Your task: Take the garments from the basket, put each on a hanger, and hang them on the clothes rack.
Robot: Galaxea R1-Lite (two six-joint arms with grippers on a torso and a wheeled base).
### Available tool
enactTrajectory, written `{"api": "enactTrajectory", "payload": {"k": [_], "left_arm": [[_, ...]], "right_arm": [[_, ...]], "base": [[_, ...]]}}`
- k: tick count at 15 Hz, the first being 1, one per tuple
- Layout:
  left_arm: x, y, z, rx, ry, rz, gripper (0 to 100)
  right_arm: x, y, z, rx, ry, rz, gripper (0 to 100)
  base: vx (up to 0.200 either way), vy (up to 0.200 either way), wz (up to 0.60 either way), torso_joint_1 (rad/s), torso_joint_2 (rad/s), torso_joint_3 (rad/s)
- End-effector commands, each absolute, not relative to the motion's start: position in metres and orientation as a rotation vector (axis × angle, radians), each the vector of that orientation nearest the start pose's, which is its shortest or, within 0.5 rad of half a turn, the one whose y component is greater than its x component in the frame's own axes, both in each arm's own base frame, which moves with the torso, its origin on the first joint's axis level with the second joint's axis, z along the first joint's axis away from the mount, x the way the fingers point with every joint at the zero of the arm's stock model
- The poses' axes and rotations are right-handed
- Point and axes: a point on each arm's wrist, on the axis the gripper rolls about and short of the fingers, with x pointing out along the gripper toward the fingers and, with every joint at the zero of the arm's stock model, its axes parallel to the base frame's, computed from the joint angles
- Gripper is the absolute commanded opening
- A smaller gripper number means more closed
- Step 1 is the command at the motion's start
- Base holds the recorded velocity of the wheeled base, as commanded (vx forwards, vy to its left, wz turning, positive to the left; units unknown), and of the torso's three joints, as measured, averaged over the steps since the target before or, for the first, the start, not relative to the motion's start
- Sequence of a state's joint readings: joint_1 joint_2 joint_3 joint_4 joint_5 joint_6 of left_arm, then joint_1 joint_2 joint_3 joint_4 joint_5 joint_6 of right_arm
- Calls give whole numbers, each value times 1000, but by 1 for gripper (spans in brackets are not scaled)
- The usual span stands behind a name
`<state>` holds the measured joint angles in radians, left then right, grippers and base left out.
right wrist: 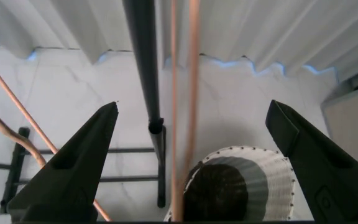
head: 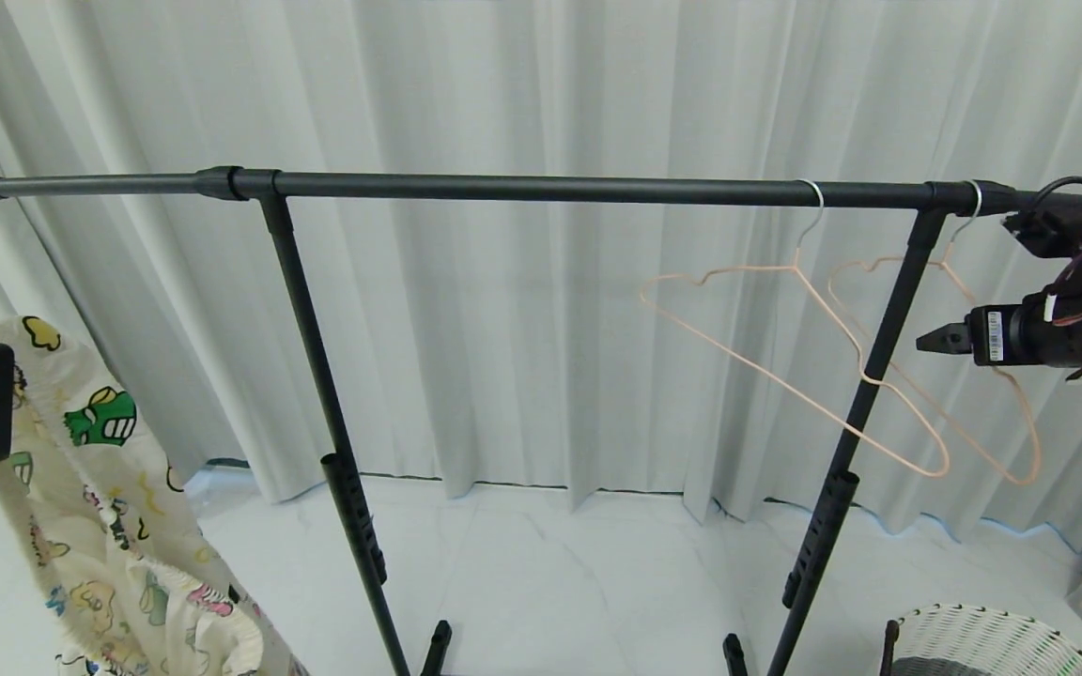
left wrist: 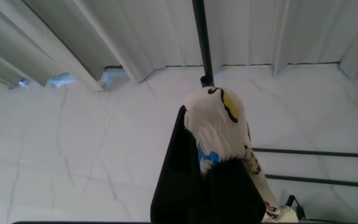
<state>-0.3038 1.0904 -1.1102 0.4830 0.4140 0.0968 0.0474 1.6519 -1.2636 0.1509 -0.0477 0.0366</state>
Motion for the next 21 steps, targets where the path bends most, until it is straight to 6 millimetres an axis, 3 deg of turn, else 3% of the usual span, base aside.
{"api": "enactTrajectory", "payload": {"k": [1,2,6,16,18,21], "left_arm": [[120,-28,299,258,439,88,0],[120,-28,299,258,439,88,0],[120,-28,298,261,445,87,0],[116,-27,295,261,444,88,0],[116,-27,295,261,444,88,0],[116,-26,294,278,450,105,0]], "right_arm": [[308,13,243,13,559,-3,100],[308,13,243,13,561,0,0],[308,13,246,34,549,-7,0],[276,11,270,107,399,-24,0],[266,11,272,108,381,-22,0],[227,9,278,102,349,-18,0]], "base": [[0,0,0,0,0,0],[0,0,0,0,0,0],[0,0,0,0,0,0],[0,0,0,0,0,0],[0,0,0,0,0,0],[-67,0,0,-1,2,-1]]}}
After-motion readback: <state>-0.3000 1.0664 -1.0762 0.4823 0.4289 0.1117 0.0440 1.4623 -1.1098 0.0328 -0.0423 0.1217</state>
